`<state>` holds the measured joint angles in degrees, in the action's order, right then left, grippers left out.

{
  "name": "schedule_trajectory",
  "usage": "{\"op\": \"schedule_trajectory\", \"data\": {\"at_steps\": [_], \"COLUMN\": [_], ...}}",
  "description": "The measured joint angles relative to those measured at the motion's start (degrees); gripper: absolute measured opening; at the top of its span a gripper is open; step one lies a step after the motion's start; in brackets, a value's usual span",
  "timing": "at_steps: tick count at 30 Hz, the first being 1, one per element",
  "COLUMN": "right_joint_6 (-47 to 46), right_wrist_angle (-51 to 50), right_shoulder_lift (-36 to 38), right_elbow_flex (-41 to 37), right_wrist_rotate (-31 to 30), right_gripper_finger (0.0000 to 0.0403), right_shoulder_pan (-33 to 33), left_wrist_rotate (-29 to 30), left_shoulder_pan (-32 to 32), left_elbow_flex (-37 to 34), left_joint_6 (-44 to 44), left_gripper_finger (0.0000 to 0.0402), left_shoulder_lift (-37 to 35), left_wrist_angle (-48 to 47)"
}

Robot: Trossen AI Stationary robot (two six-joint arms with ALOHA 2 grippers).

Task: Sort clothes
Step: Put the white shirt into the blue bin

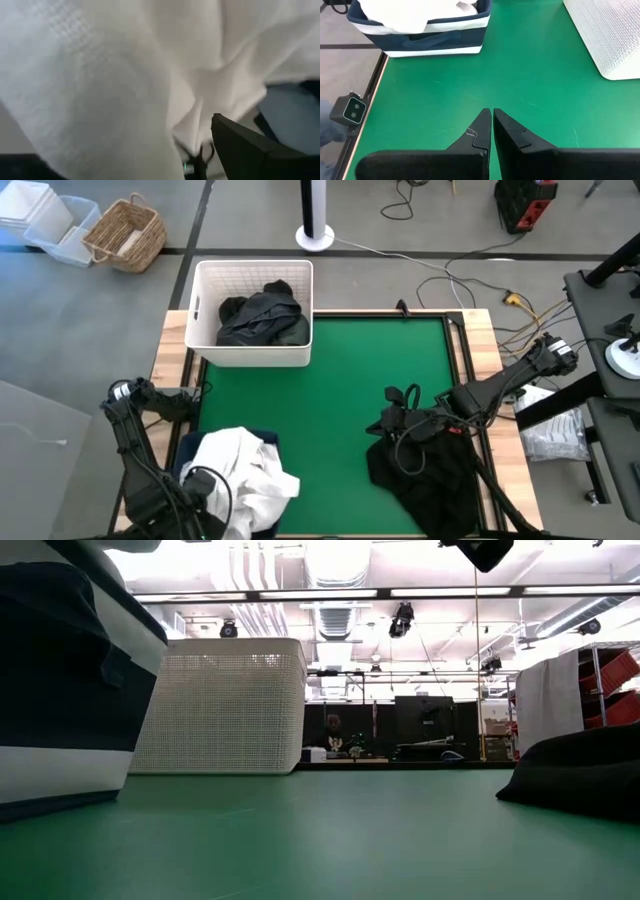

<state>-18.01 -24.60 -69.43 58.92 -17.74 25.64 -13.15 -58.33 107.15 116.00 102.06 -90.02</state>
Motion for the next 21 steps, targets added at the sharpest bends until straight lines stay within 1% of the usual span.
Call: {"op": "schedule_trajectory", "data": {"at_steps": [4,9,16,19,21], "right_joint_6": [0.0,0.0,0.8,0.8,0.8], "right_wrist_angle": [0.0,0.0,0.0,0.0,0.0], "right_shoulder_lift": [0.0,0.0,0.0,0.0,0.0], "right_elbow_flex": [0.0,0.0,0.0,0.0,0.0], "right_wrist_rotate": [0.0,0.0,0.2,0.3,0.4], "right_gripper_finger": [0.0011,0.0011,0.0011,0.0011,0.0011], "right_shoulder_pan": [0.0,0.0,0.0,0.0,0.0], "left_wrist_rotate": [-4.4,-5.3,-6.3,-9.8,-13.3], "left_shoulder_pan": [0.0,0.0,0.0,0.1,0.1], "left_elbow_flex": [2.4,3.3,-3.5,-5.7,-6.9], "left_joint_6": [1.0,6.6,9.5,11.7,13.7], "left_gripper_finger": [0.0211,0.0205,0.0201,0.0201,0.0201], "left_shoulder_lift": [0.0,0.0,0.0,0.0,0.0], "left_wrist_angle": [0.0,0.1,0.0,0.0,0.0]}}
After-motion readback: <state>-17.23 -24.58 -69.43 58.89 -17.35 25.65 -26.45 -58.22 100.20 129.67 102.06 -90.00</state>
